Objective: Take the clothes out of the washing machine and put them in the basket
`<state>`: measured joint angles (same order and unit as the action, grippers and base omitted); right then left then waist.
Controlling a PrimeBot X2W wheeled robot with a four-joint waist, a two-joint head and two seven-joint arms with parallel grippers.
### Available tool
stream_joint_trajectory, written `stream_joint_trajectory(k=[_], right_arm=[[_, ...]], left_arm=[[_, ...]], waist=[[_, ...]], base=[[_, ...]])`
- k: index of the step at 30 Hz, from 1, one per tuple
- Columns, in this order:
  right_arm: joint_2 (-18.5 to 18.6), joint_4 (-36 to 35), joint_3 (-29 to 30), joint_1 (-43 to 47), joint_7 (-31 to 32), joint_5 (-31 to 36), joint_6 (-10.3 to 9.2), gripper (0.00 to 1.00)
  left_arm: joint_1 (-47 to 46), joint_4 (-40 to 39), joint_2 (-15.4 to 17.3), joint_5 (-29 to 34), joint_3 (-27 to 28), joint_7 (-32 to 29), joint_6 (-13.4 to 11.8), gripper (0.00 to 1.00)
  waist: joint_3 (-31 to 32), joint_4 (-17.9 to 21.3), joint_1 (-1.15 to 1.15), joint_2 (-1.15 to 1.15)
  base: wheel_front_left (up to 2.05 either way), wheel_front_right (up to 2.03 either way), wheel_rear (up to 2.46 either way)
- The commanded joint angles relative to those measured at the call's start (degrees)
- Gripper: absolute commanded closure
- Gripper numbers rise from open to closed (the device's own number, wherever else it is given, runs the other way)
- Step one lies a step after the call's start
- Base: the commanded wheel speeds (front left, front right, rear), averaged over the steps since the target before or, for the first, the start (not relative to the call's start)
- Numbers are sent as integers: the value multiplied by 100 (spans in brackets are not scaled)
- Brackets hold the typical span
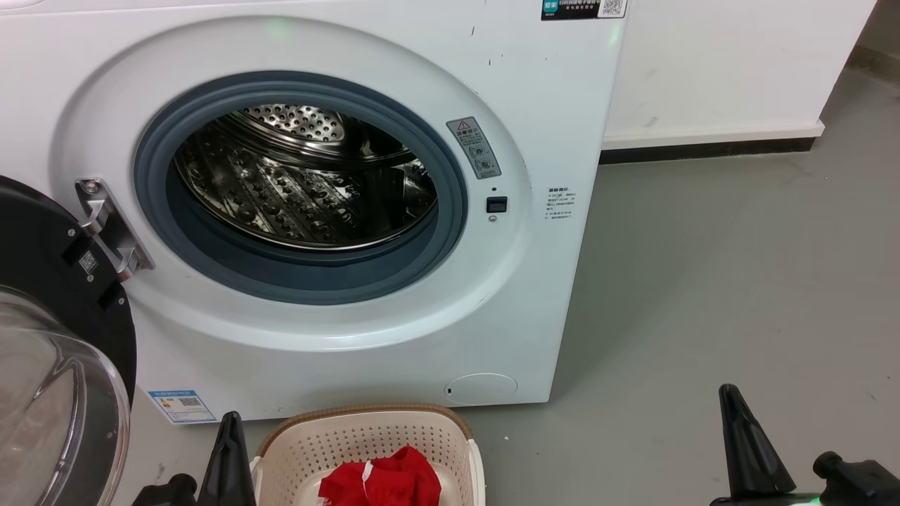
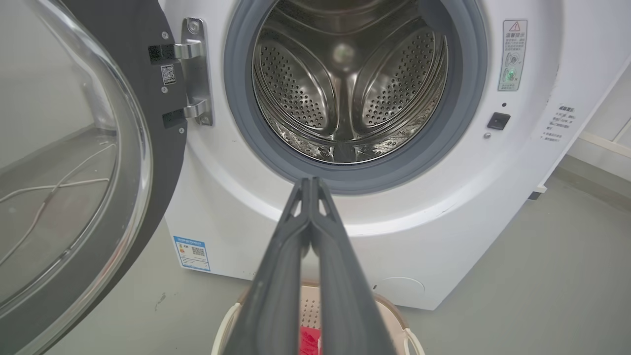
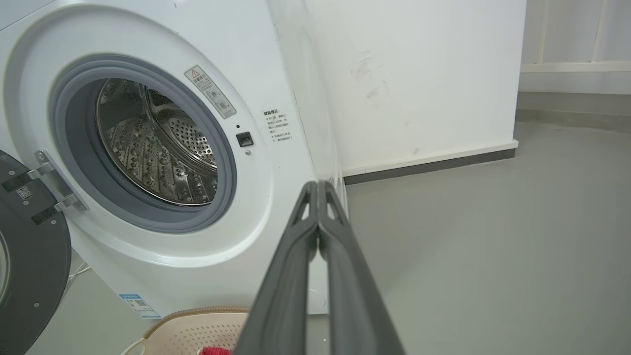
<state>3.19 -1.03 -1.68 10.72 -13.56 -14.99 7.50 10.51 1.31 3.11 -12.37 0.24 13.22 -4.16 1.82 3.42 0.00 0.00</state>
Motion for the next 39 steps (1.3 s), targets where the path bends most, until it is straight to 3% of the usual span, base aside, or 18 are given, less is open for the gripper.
stream_joint_trajectory(k=[1, 19, 39], right_arm=[[48, -28, 1, -174, 39, -262, 0, 100], [147, 342, 44, -559, 389, -2194, 0, 100], [193, 661, 138, -890, 750, -3883, -1, 100]], left_arm=[[-161, -52, 50, -259, -1, -33, 39, 100], [-564, 329, 142, -2242, 6, -390, 333, 100], [-884, 581, 184, -3984, 66, -744, 576, 100]], waist=[[-2, -4, 0, 0], [-32, -57, 0, 0], [-66, -115, 0, 0]], base=[[0, 0, 0], [0, 0, 0], [0, 0, 0]])
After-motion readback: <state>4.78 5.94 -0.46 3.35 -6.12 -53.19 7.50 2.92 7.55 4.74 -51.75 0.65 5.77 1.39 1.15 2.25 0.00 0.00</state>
